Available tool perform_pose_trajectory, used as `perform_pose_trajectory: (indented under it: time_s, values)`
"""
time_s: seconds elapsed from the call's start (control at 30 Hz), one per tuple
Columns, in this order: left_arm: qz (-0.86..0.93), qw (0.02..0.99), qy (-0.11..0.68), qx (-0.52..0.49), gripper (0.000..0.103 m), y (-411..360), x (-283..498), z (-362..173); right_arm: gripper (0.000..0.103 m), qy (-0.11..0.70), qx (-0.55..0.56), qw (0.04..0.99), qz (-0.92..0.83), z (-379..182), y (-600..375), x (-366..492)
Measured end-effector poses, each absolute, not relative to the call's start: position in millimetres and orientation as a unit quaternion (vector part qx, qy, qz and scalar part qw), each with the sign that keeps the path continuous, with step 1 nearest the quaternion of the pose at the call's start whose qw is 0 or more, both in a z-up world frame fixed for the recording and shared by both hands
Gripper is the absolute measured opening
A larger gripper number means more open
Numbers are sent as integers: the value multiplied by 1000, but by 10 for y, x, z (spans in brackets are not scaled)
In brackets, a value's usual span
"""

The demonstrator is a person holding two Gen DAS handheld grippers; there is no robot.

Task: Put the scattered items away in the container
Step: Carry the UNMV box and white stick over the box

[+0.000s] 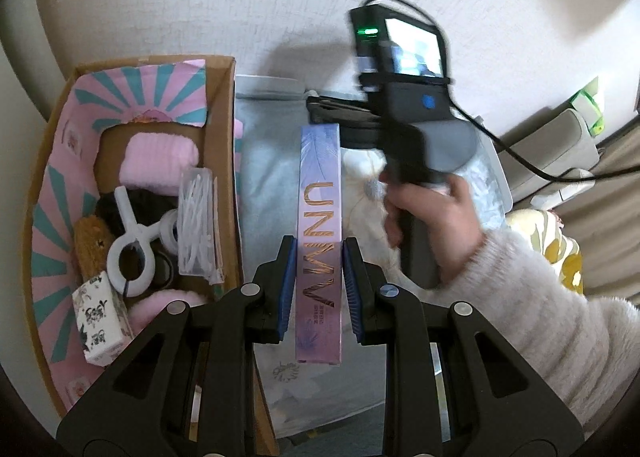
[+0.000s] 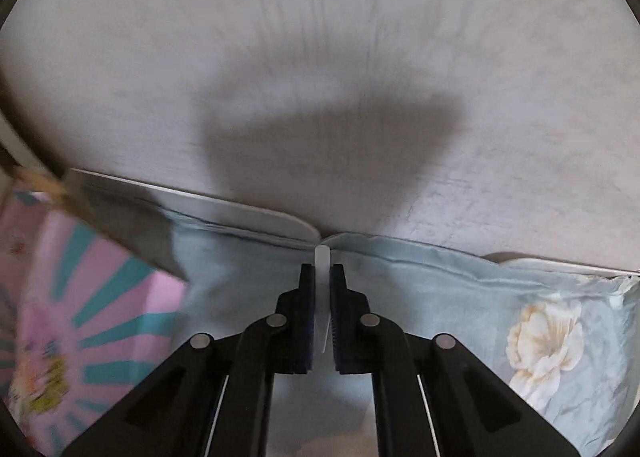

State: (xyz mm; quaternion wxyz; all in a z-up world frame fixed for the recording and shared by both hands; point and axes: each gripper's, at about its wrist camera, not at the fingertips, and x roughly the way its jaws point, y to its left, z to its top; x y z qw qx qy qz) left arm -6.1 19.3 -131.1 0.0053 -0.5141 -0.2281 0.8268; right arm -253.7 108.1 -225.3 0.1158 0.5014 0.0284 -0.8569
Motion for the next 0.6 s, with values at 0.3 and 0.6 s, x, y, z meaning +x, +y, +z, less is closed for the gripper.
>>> perform_pose_trajectory:
  time_s: [0.3,0.6]
  values:
    - [847,7,-222,-483,20,72,69,-935,7,-39,478,180,-859,-1476,1220,-2111]
    - [849,-69,-224,-474,20,-373,600,-730,7,-27,440,294,-848,-611,522,-1595]
